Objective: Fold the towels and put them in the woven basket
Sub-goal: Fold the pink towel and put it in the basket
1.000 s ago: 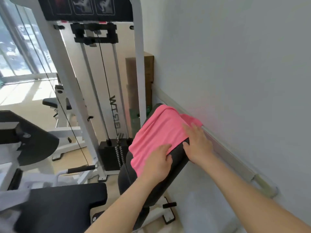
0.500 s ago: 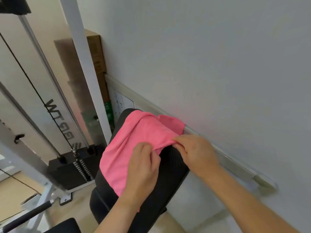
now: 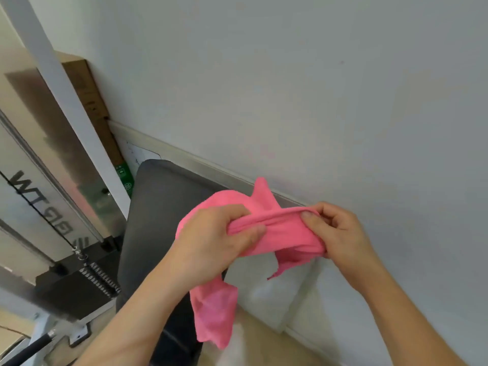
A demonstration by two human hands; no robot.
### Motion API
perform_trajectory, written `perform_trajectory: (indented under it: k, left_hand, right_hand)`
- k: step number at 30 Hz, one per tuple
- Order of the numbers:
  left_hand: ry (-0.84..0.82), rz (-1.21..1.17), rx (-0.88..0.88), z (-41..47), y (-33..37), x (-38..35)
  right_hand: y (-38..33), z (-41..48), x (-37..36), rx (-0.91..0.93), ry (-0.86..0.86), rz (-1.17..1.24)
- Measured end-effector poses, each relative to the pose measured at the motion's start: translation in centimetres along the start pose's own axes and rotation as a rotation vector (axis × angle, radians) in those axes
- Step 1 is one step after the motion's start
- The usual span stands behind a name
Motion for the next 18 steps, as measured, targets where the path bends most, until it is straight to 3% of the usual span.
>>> perform_trajectory:
  k: [2,4,7,10,12,15,17,18]
  left_hand:
    - [0.089,-0.129,-0.041,-1.9,2.5,-0.7]
    - [0.072,-0.345,-0.024,-4.0,4.9,-2.6]
    - [-0.086,-0.716,0.059,-6.9,8.8,-7.2]
    - [-0.281,-0.919,0.125,-9.4,12.9,-12.4]
    - [-0.372,-0.781,0.090,-10.7,15.7,-16.0]
    - [-0.482,-0.308,-0.135,-12.7,20.1,-21.5]
    - [-0.528,0.054,-0.360,-14.4,23.3,-25.1]
    - [-0.562,0.120,-0.429,-15.2,24.7,-26.8]
  right_hand:
    - [-1.5,-3.3,2.9,0.006,-0.099,-0.046]
    - [-2.6,-7.5,5.6,-0.031,-0.247,-0.120]
    - [-2.1,-14.8,11.8,-0.165,-0.325,-0.317]
    - [0.5,-22.6,20.1,-0.281,-0.218,-0.726]
    - [1.3,-28.6,25.6,-0.404,-0.093,-0.780]
    - [0.6,-37.5,30.9,-0.562,0.022,-0.447]
    - [-0.8,-42.6,33.1,-0.554,0.106,-0.250]
    - [-1.2,-44.8,34.2,-0.532,0.164,-0.149]
Point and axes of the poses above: each hand's wrist, its own z-axis towards the middle knuckle, its own x-axis out of the back of the hand, y = z × x, the point moved 8 cm from there along z, towards the middle knuckle, and after that the axes turned 7 degrees about x, right-handed, at the moved point
